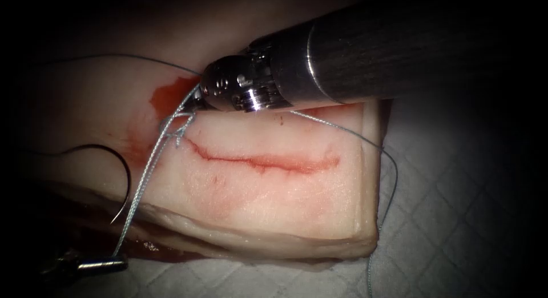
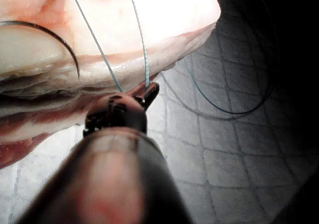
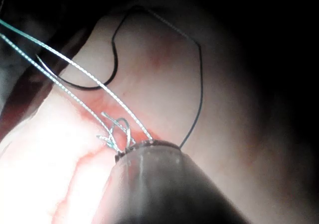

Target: Wound Closure

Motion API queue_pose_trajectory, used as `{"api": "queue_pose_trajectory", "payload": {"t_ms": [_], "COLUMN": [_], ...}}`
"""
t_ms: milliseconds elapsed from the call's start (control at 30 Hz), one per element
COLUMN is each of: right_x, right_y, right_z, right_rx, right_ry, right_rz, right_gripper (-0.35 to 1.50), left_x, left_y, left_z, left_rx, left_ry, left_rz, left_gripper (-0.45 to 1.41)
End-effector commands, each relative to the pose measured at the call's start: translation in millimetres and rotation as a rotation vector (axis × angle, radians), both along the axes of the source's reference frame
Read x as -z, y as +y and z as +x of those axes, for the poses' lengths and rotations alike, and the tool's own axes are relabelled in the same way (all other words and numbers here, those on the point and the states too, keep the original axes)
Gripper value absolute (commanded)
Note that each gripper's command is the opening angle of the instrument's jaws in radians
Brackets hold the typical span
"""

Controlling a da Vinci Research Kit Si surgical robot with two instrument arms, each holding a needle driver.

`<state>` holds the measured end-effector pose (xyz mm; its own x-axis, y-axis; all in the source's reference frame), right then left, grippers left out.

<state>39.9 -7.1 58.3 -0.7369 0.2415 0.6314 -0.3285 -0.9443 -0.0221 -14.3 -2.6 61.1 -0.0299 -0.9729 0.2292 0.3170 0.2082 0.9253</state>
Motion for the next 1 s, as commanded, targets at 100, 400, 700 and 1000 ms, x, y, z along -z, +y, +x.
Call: {"api": "queue_pose_trajectory", "payload": {"t_ms": [100, 400, 700, 1000], "right_x": [0.0, 0.5, -1.2, -5.5], "right_y": [-0.1, -1.4, -3.6, -7.0], "right_z": [1.0, 1.6, 1.8, 1.6], "right_rx": [-0.135, -0.674, -1.106, -1.228], "right_ry": [0.029, 0.107, 0.158, 0.163], "right_rz": [0.077, 0.307, 0.478, 0.454], "right_gripper": [-0.35, -0.35, -0.35, -0.35], "left_x": [1.6, 6.1, 11.4, 15.0], "left_y": [-1.0, -4.4, -7.8, -10.4], "left_z": [-1.1, -2.7, -3.2, -3.0], "left_rx": [-0.007, -0.049, -0.102, -0.121], "left_ry": [0.001, -0.016, -0.026, -0.009], "left_rz": [0.021, 0.092, 0.199, 0.387], "left_gripper": [-0.45, -0.45, -0.45, -0.45]}}
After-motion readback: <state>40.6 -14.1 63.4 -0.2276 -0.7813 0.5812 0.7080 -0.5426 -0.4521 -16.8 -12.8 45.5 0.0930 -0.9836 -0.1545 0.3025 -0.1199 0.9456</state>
